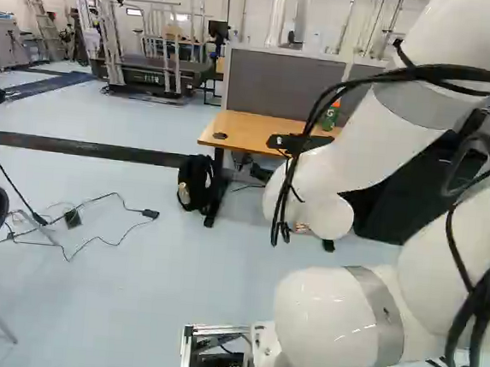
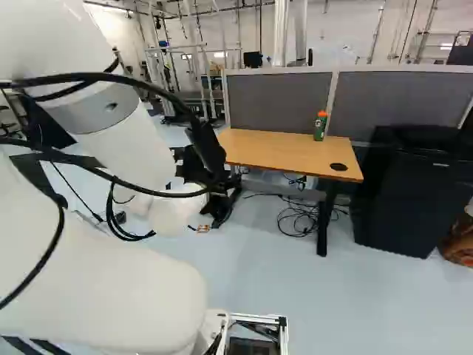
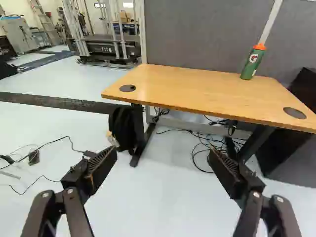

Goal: Pick up the green bottle from the table

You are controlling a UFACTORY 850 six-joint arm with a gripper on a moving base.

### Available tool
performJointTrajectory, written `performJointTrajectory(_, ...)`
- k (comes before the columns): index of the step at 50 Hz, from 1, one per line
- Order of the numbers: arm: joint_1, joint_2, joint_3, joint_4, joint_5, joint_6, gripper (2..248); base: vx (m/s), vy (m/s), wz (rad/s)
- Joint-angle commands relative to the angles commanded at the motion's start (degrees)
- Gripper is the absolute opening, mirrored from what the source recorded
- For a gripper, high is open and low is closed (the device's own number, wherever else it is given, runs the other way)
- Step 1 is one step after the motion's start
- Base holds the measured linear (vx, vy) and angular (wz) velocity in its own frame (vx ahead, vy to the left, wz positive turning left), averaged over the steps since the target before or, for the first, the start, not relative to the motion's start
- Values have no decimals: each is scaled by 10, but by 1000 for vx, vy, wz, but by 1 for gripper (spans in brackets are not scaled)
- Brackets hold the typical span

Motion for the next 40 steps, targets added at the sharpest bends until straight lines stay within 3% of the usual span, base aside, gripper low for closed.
performJointTrajectory(40,0,0,0,0,0,0,247,0,0,0)
